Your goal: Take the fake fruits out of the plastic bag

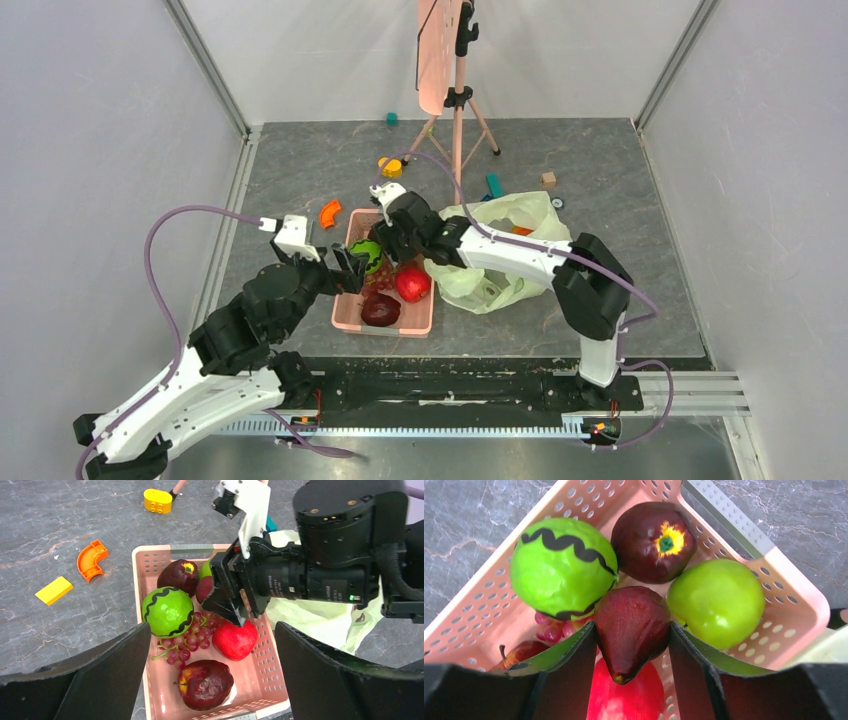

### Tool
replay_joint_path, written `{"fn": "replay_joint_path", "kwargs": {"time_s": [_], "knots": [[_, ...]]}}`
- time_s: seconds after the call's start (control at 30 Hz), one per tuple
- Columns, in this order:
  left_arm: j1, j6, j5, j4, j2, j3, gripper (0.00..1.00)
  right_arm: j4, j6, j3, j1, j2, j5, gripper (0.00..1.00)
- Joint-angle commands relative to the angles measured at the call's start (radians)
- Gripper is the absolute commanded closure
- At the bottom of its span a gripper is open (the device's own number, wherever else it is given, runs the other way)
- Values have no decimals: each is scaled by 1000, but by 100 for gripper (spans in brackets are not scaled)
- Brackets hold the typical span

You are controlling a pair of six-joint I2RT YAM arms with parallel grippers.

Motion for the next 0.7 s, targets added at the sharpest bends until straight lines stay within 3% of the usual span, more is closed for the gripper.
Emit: {"fn": "replay_joint_path", "kwargs": {"time_s": [0.0, 0.13, 0.23, 0.43, 0.67], "knots": [[3, -4, -27, -7, -15, -6, 0, -27, 7, 93, -3, 57, 44, 42], [4, -2, -28, -7, -16, -10, 0, -31, 12, 76, -4, 40, 54, 26], [3, -2, -24, 1, -9, -15, 0, -33, 8, 59, -4, -4, 57, 21], [3, -2, -15, 17, 4, -20, 0, -42, -2, 8, -6, -210, 78, 21], [3, -2, 5, 52, 23, -35, 0, -86, 41, -187, -91, -507, 205, 31]]}}
